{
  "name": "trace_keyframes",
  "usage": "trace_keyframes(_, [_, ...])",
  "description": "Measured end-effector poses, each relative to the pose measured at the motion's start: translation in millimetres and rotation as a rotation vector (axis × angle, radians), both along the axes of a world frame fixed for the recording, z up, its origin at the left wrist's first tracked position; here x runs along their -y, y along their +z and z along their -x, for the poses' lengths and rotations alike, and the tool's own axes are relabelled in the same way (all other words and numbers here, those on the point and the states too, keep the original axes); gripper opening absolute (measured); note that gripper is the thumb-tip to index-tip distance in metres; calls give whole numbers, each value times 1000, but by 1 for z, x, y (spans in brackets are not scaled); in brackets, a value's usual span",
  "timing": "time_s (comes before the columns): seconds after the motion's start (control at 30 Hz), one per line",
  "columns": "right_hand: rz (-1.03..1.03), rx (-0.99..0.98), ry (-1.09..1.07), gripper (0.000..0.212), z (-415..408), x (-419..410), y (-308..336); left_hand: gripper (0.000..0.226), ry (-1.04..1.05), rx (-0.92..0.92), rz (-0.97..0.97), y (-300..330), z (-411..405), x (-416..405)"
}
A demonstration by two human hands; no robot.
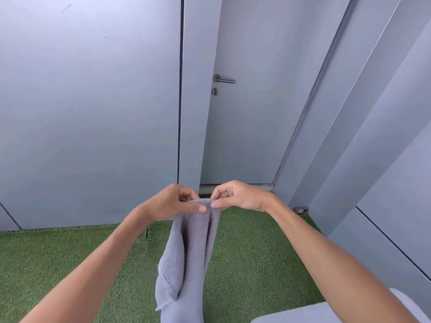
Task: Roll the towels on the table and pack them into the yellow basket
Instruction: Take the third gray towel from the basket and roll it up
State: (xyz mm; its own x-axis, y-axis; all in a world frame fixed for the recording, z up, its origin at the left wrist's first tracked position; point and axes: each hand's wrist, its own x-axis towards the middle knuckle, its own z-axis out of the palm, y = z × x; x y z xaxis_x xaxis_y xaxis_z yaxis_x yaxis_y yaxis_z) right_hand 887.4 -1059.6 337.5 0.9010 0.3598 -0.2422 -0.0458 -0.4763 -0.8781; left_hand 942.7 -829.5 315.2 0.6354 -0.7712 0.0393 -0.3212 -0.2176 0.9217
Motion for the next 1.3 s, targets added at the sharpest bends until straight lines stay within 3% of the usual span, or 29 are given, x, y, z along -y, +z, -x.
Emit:
trace_keyframes(0.27, [56,192,-418,15,20,68,-12,47,162,20,-88,-12,-15,-45])
trace_keyframes(0.37, [170,107,-339,17,23,55,-19,54,167,110,-44,2,-16,-31])
trace_keyframes(0.5, [169,-3,-130,39,19,8,-16,29,13,214,-21,25,2,10])
trace_keyframes(0.57, [96,20,-83,36,13,-8,-13,27,-41,252,-53,22,7,23])
trace_keyframes(0.7, [75,79,-85,11,14,-1,2,40,95,72,73,4,4,16])
trace_keyframes(0.83, [-168,149,-238,10,23,10,10,27,74,-117,118,-19,15,9])
trace_keyframes(0.97, [-215,156,-256,17,27,13,15,19,105,-205,148,-34,26,16])
trace_keyframes(1.17, [-176,144,-312,20,38,23,11,32,86,-265,261,-26,30,29])
trace_keyframes(1.3, [-6,76,-214,44,48,27,11,25,-6,-92,175,-12,25,35])
